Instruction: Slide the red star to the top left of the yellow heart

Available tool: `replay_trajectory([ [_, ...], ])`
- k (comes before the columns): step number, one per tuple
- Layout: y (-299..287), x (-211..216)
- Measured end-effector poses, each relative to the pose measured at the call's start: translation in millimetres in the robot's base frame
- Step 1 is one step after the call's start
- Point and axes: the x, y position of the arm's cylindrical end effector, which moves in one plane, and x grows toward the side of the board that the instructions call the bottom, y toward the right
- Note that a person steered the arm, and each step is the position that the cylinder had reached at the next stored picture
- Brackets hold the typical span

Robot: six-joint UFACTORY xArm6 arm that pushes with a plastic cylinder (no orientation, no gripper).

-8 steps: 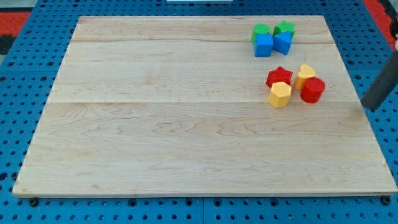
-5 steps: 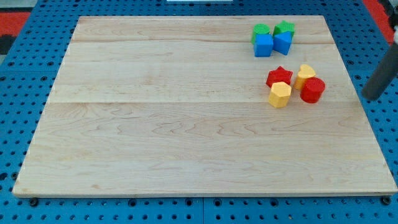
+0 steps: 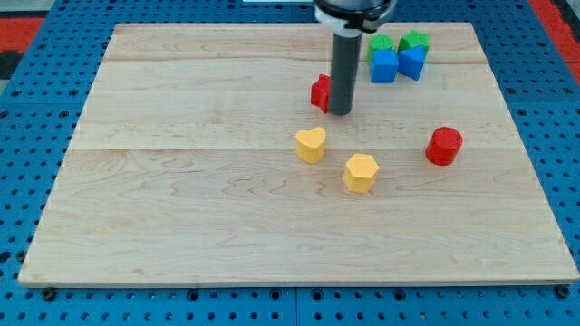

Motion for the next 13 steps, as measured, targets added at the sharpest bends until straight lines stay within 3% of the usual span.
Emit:
replay_trajectory([
  [3,-20.7,-46.4],
  [5,-73.7,-84.5],
  [9,-89.2,-128.3],
  [10,-104.9,-128.2],
  [12,-75.8,-67.7],
  [13,-82.4,-0.6],
])
